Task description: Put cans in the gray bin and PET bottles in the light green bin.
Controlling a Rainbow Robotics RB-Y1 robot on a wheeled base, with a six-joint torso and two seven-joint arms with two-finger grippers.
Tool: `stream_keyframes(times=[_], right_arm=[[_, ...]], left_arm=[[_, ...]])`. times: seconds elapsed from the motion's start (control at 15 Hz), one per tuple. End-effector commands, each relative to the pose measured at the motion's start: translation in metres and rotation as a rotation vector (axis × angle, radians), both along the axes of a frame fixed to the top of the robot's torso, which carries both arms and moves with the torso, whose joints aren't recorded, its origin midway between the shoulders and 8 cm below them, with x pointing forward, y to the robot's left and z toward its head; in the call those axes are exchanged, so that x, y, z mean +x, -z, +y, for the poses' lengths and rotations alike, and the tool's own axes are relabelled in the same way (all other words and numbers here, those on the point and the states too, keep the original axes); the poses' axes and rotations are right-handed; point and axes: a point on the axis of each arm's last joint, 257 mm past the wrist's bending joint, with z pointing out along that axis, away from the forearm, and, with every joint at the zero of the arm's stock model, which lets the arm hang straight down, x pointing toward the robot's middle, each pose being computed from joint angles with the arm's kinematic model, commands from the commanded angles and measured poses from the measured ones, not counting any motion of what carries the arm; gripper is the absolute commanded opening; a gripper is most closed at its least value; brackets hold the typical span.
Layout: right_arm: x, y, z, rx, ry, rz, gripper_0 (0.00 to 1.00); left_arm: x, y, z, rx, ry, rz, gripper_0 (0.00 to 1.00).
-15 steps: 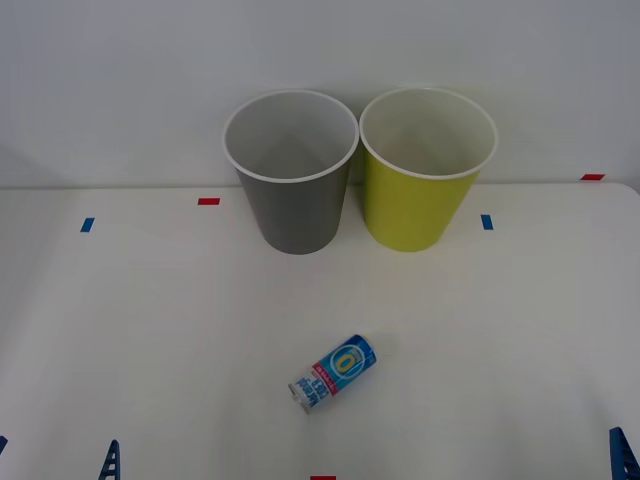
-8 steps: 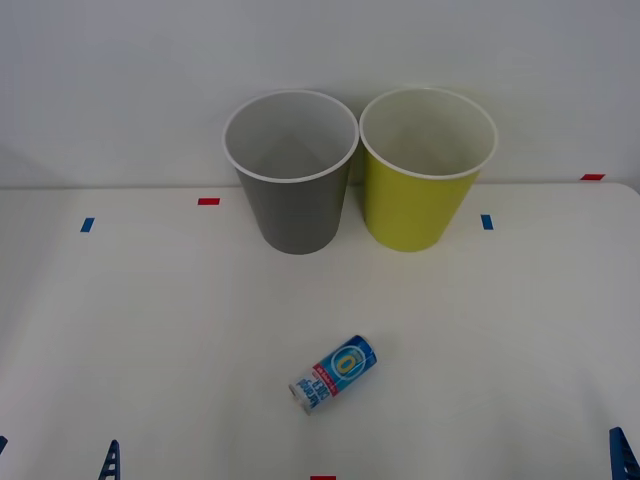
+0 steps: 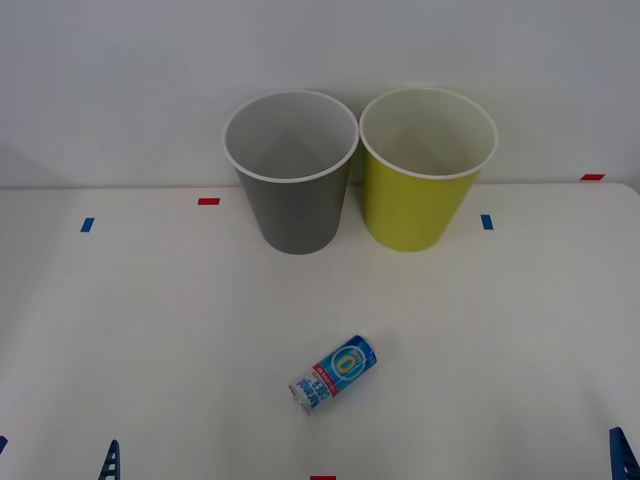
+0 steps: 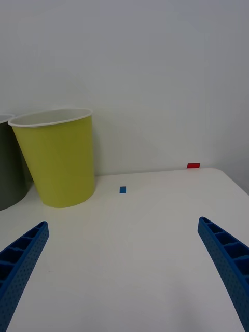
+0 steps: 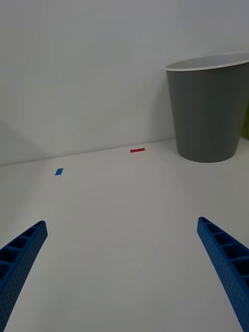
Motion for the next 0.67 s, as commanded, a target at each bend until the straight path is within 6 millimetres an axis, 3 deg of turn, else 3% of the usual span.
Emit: stream_keyframes(times=[0.07,0.67], right_arm=[[0.0000,0.0000,0.0000,0.000,0.000,0.000,1.00],[0.0000,0.0000,0.0000,0.000,0.000,0.000,1.00]], left_arm=[[0.0000,0.0000,0.0000,0.000,0.000,0.000,1.00],[0.0000,0.0000,0.0000,0.000,0.000,0.000,1.00]])
